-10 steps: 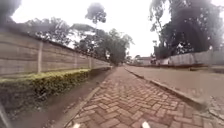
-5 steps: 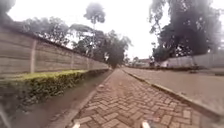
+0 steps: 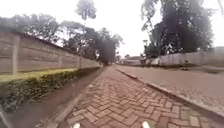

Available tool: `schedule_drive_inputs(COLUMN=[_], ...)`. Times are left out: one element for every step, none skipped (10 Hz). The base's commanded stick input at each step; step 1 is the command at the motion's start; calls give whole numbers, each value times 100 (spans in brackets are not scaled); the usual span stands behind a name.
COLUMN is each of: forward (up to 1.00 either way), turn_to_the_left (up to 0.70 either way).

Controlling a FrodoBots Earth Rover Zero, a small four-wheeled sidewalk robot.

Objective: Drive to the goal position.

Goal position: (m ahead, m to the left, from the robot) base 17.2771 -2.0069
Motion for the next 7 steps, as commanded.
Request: schedule_drive_inputs(forward=[70,70,70,70,70,70,70], turn_to_the_left=[10,8,6,-18,-30,-32,-25])
